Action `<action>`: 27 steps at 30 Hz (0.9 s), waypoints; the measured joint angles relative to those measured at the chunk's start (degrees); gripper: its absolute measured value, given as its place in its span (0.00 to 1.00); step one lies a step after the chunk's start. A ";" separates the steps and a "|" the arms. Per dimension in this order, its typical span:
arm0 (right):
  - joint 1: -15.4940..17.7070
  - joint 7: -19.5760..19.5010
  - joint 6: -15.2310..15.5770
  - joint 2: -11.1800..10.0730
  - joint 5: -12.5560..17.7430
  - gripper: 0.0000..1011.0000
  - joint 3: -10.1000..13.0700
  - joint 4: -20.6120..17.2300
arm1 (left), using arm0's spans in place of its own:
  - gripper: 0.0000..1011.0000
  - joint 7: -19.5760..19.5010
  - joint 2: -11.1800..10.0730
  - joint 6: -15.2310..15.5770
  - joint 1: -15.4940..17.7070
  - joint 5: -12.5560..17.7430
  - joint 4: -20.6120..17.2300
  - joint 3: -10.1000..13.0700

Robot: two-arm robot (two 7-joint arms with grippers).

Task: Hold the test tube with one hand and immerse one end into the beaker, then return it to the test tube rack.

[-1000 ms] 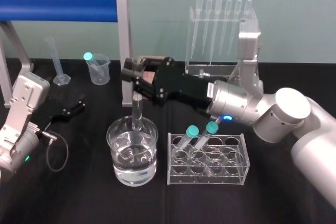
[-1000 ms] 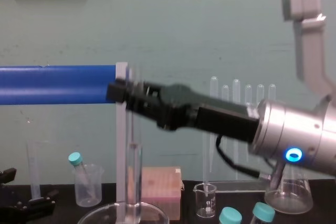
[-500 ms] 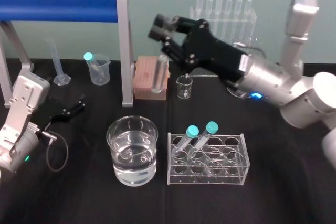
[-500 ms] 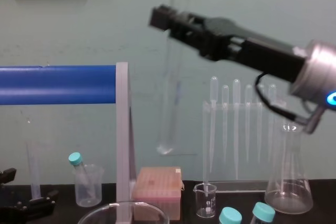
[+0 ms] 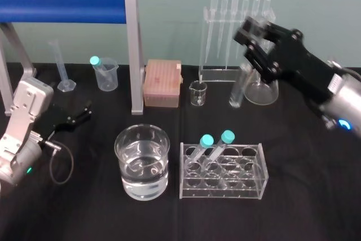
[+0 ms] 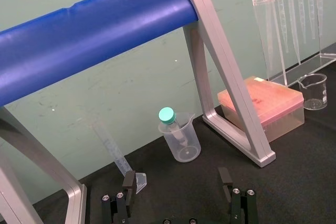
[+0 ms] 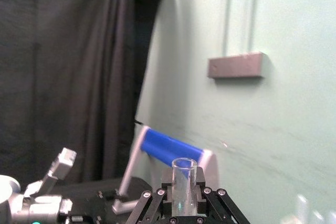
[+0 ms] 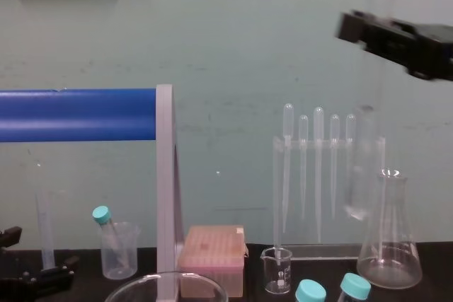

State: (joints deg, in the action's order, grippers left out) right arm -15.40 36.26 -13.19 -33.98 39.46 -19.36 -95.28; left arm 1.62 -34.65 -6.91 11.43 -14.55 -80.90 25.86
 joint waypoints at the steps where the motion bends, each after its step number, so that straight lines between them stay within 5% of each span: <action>1: 0.83 -0.59 0.26 -0.39 0.01 0.24 0.50 -0.63 | 0.99 -0.01 0.00 0.00 0.00 0.00 0.00 0.00; 5: 6.58 -3.80 1.82 -2.75 0.06 0.24 3.82 -4.50 | 0.99 0.00 0.00 0.00 0.00 0.00 0.00 0.00; 12: 11.78 -6.09 3.88 -3.86 0.17 0.24 6.53 -6.05 | 0.99 0.00 0.00 0.00 0.00 0.00 0.00 0.00; 27: 10.01 -3.40 6.23 -1.38 0.05 0.24 5.14 -0.36 | 0.99 0.00 0.00 0.00 0.00 0.00 0.00 0.00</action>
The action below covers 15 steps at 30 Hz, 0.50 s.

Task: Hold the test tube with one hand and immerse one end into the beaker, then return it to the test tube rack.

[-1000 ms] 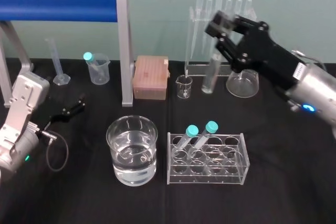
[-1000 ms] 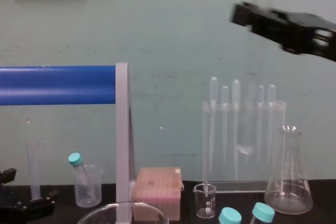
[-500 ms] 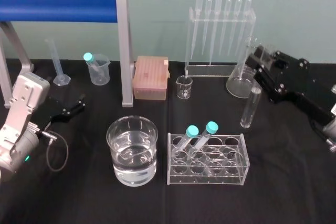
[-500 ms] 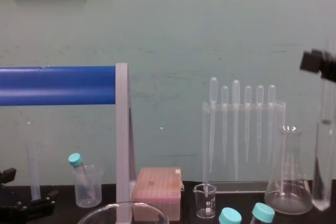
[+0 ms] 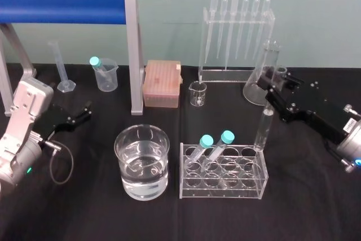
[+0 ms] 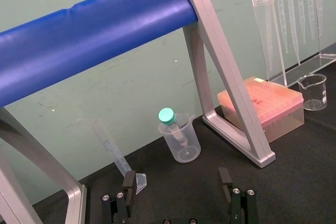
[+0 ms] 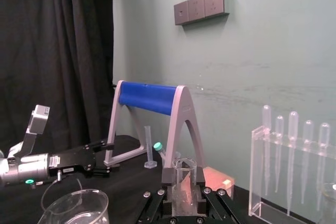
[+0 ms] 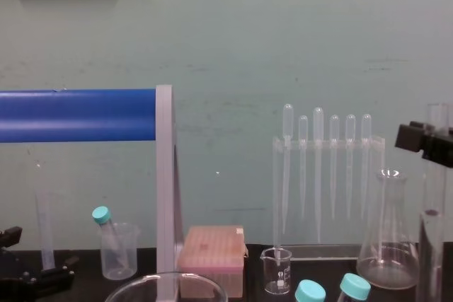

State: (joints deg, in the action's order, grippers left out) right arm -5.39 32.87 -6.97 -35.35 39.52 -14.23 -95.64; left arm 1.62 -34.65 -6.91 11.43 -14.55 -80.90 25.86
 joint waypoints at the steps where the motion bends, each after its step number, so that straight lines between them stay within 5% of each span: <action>1: -0.37 0.31 0.11 0.21 -0.02 0.24 -0.30 0.43 | 0.99 0.00 0.00 0.00 0.00 0.00 0.00 0.00; 15: -2.54 1.37 1.53 1.21 -0.41 0.24 -2.56 3.03 | 0.99 0.00 0.00 0.00 0.00 0.00 0.00 0.00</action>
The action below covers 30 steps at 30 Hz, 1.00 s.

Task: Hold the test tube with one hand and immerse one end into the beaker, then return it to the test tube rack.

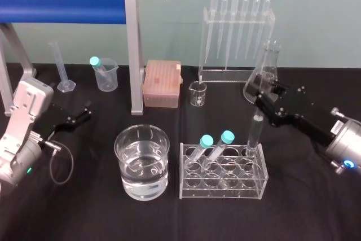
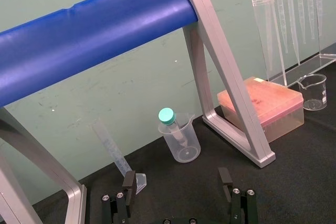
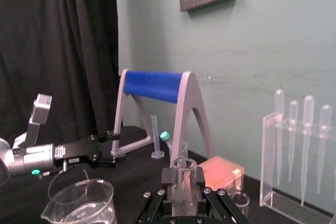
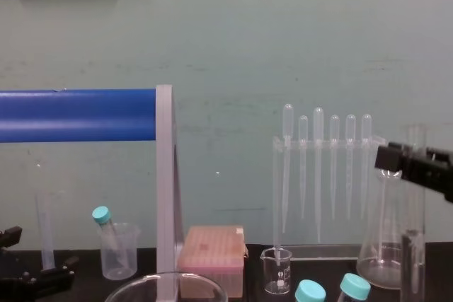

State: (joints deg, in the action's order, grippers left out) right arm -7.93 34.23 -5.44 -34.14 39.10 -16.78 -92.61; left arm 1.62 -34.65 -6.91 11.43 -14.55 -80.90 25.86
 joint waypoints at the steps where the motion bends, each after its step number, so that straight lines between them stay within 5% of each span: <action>1: -0.19 0.10 0.11 0.09 -0.03 0.24 -0.24 0.32 | 0.99 0.00 0.00 0.00 0.00 0.00 0.00 0.00; 18: -3.45 0.92 2.52 0.88 -2.64 0.24 -4.39 6.45 | 0.99 0.00 0.00 0.00 0.00 0.00 0.00 0.00; 30: -3.65 0.81 2.86 0.99 -2.97 0.24 -4.70 6.93 | 0.99 0.00 0.00 0.00 0.00 0.00 0.00 0.00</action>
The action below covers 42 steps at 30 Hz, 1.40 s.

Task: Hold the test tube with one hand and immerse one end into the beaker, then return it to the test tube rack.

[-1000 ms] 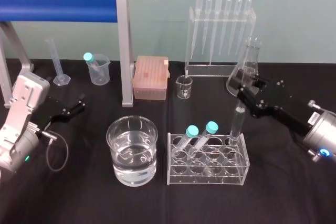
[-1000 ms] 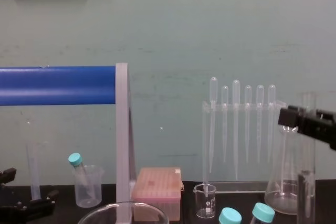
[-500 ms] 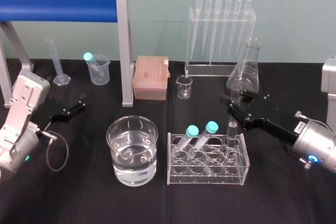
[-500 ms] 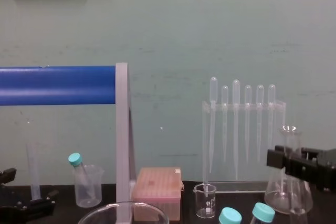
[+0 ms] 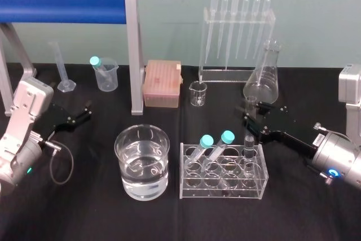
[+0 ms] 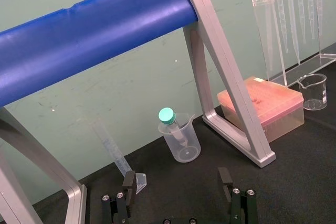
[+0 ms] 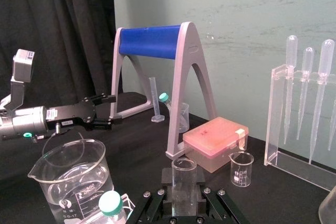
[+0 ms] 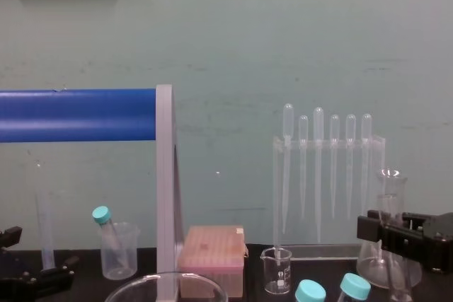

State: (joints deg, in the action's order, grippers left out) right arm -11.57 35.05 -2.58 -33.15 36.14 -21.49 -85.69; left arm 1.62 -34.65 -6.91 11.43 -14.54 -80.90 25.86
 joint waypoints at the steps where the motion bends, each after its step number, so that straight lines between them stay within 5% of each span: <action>1: 0.00 0.00 0.00 0.00 0.00 0.24 0.00 0.00 | 0.99 0.00 0.00 0.00 0.00 0.00 0.00 0.00; 7: 0.05 -0.03 -0.06 -0.02 0.05 0.24 0.07 -0.10 | 0.99 0.00 0.00 0.00 0.00 0.00 0.00 0.00; 33: 0.14 -0.08 -0.23 -0.09 0.16 0.99 0.19 -0.26 | 0.99 0.00 0.00 0.00 0.00 0.00 0.00 0.00; 42: 0.25 -5.49 -7.86 -0.19 -3.56 0.99 6.07 -6.10 | 0.99 0.00 0.00 0.00 0.00 0.00 0.00 0.00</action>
State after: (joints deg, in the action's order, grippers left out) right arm -11.32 29.56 -10.44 -33.35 32.57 -15.41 -91.79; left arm 1.62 -34.64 -6.91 11.43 -14.54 -80.90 25.86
